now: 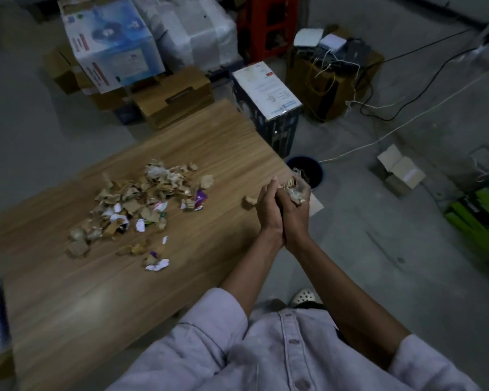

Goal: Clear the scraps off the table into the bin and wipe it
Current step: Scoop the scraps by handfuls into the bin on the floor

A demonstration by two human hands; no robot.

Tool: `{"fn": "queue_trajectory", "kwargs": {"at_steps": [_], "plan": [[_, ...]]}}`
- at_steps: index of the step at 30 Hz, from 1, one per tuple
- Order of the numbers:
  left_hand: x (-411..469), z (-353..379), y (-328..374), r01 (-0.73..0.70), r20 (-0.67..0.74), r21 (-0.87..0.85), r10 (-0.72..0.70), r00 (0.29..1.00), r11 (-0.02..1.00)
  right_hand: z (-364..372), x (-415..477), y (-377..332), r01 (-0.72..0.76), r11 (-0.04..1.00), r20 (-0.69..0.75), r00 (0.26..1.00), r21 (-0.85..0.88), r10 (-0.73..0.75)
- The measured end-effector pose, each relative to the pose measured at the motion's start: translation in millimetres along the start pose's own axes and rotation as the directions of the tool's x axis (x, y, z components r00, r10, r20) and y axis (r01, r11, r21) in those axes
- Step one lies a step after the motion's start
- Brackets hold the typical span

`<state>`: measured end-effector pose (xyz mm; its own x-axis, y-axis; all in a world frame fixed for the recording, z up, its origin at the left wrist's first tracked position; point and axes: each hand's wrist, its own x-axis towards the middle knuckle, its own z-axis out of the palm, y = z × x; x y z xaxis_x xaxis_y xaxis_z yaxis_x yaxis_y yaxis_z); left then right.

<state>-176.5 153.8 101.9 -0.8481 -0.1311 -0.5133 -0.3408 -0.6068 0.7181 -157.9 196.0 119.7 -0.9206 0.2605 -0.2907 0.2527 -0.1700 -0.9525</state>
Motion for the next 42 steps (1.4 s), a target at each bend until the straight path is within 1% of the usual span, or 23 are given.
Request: {"fn": "queue_trajectory", "kwargs": {"at_steps": [5, 10, 13, 18, 22, 25, 28, 30, 32, 35, 37, 39, 42], "plan": [[13, 87, -53, -0.009, 0.019, 0.010, 0.008, 1.000, 1.000, -86, 54, -21, -0.010, 0.994, -0.022, 1.000, 0.109, 0.013], [23, 145, -73, 0.013, 0.040, 0.027, -0.014, 0.999, 1.000, -132, 95, -35, -0.028, 0.979, -0.044, 0.998, 0.202, 0.037], [39, 165, -77, 0.051, 0.066, 0.010, -0.052, 0.996, 0.999, -142, 122, -42, -0.037, 0.969, -0.036, 0.998, 0.244, 0.047], [78, 195, -75, 0.140, 0.106, -0.045, -0.135, 0.985, 0.989, -150, 173, -51, -0.040, 0.964, -0.021, 0.999, 0.262, 0.047], [120, 219, -74, 0.130, 0.073, -0.059, -0.126, 0.989, 0.990, -154, 221, -61, -0.064, 0.952, 0.024, 0.998, 0.298, 0.060], [156, 237, -75, 0.166, 0.025, -0.091, -0.165, 0.986, 0.982, -155, 261, -65, -0.084, 0.961, 0.038, 0.996, 0.262, 0.077], [196, 252, -81, 0.189, -0.008, -0.115, -0.191, 0.981, 0.975, -156, 302, -61, -0.086, 0.971, 0.011, 0.996, 0.224, 0.086], [221, 263, -89, 0.215, -0.035, -0.118, -0.220, 0.975, 0.969, -157, 330, -53, -0.080, 0.979, -0.013, 0.996, 0.189, 0.084], [245, 274, -105, 0.222, -0.022, -0.103, -0.226, 0.974, 0.970, -162, 356, -36, -0.086, 0.985, -0.046, 0.994, 0.153, 0.094], [286, 279, -147, 0.246, -0.046, -0.052, -0.248, 0.968, 0.968, -175, 398, 6, -0.183, 0.973, -0.078, 0.978, 0.144, 0.196], [321, 275, -173, 0.310, -0.106, -0.095, -0.320, 0.942, 0.946, -182, 433, 41, -0.266, 0.953, -0.073, 0.958, 0.144, 0.278], [362, 265, -191, 0.363, -0.161, -0.129, -0.381, 0.911, 0.923, -183, 471, 82, -0.325, 0.940, -0.039, 0.943, 0.109, 0.330], [438, 241, -222, 0.421, -0.209, -0.243, -0.471, 0.857, 0.874, -174, 530, 140, -0.364, 0.929, -0.019, 0.931, 0.060, 0.366]]}}
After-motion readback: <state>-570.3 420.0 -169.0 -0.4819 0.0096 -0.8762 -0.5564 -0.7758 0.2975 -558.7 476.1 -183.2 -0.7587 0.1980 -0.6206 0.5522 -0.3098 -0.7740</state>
